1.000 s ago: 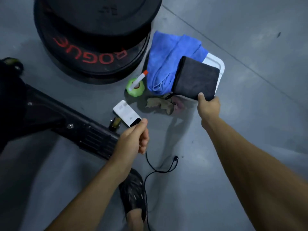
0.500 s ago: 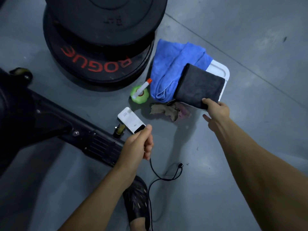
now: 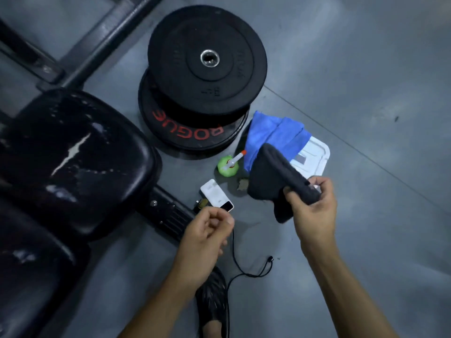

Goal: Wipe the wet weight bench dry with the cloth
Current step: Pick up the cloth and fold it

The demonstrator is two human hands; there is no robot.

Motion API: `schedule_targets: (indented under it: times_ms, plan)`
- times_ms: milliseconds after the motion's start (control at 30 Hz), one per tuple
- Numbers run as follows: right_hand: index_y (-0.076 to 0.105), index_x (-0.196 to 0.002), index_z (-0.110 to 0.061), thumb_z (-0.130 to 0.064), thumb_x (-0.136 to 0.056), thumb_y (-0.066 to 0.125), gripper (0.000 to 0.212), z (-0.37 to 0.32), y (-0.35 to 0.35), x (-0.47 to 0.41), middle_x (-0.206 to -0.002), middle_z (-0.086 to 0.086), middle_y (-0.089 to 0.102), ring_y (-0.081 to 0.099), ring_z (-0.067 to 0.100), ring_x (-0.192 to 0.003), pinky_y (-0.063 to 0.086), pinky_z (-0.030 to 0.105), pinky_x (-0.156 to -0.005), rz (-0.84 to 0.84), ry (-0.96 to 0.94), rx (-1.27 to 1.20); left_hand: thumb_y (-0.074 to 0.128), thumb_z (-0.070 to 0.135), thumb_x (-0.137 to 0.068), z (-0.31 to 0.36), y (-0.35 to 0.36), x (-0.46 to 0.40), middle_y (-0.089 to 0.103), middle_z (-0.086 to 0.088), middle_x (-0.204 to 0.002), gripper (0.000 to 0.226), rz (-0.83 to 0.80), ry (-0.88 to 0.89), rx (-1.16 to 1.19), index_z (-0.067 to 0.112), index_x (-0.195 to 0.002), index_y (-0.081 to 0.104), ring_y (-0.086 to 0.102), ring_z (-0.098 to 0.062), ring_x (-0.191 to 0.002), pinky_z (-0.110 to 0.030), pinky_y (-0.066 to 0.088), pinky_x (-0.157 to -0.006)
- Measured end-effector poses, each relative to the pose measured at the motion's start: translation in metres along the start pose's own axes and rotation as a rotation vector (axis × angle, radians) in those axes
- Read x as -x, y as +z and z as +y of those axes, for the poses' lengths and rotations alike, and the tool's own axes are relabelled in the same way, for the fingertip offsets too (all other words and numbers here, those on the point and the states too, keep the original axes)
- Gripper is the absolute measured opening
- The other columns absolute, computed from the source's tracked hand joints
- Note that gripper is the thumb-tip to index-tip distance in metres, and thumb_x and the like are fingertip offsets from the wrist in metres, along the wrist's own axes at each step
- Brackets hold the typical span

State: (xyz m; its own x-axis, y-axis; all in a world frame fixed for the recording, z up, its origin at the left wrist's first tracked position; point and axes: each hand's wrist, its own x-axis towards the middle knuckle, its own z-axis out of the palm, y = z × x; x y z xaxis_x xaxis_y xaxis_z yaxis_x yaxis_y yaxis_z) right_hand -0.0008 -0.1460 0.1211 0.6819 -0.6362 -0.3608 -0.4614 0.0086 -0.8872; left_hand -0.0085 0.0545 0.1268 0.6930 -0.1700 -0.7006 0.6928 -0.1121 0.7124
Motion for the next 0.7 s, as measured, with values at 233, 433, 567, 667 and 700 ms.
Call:
schedule_targets:
  times_ms: [233,433,567,667,700]
  plan:
    - [0.052,-0.107,-0.011,0.023,-0.078,0.066,0.047,-0.039,0.037,0.150,-0.085,0.006,0.062,0.057,0.012,-0.077,0.049,0.021,-0.070,-0.488,-0.141,-0.010,0.072,0.039,-0.076,0.001,-0.071,0.072,0.050,0.030,-0.135,0.070,0.056,0.271,-0.078,0.043,-0.138,0.041,0.045,0.011,-0.128,-0.023,0.042,-0.105]
    - [0.057,-0.121,-0.014,0.019,-0.076,0.072,0.058,-0.065,0.041,0.245,-0.093,0.001,0.069,0.063,0.013,-0.085,0.053,0.022,-0.075,-0.681,-0.119,-0.102,0.086,0.044,-0.060,-0.019,-0.149,0.144,0.058,0.020,-0.139,0.096,-0.097,0.243,0.079,0.029,-0.144,0.043,0.052,0.007,-0.128,-0.012,0.042,-0.098]
    - [0.061,-0.132,-0.030,-0.015,-0.070,0.086,0.068,-0.079,0.042,0.297,-0.105,0.018,0.069,0.066,0.027,-0.095,0.054,0.042,-0.090,-0.719,-0.161,-0.090,0.087,0.032,-0.063,-0.027,-0.191,0.195,0.077,-0.001,-0.110,0.046,-0.138,0.251,0.219,0.017,-0.105,0.075,0.072,-0.016,-0.104,-0.022,0.055,-0.081]
    - [0.053,-0.141,-0.032,-0.033,-0.064,0.093,0.087,-0.066,0.056,0.309,-0.127,0.017,0.066,0.063,0.032,-0.120,0.047,0.046,-0.106,-0.901,-0.058,-0.213,0.080,0.019,-0.076,-0.030,-0.211,0.212,0.077,-0.008,-0.110,0.028,-0.115,0.321,0.284,0.012,-0.103,0.077,0.071,-0.016,-0.101,-0.025,0.055,-0.082]
    - [0.050,-0.145,-0.030,-0.033,-0.065,0.093,0.091,-0.057,0.064,0.308,-0.135,0.015,0.062,0.057,0.033,-0.128,0.043,0.048,-0.110,-0.977,-0.018,-0.259,0.077,0.019,-0.079,-0.031,-0.216,0.212,0.076,-0.009,-0.111,0.028,-0.123,0.338,0.285,0.011,-0.105,0.076,0.071,-0.017,-0.102,-0.026,0.055,-0.084]
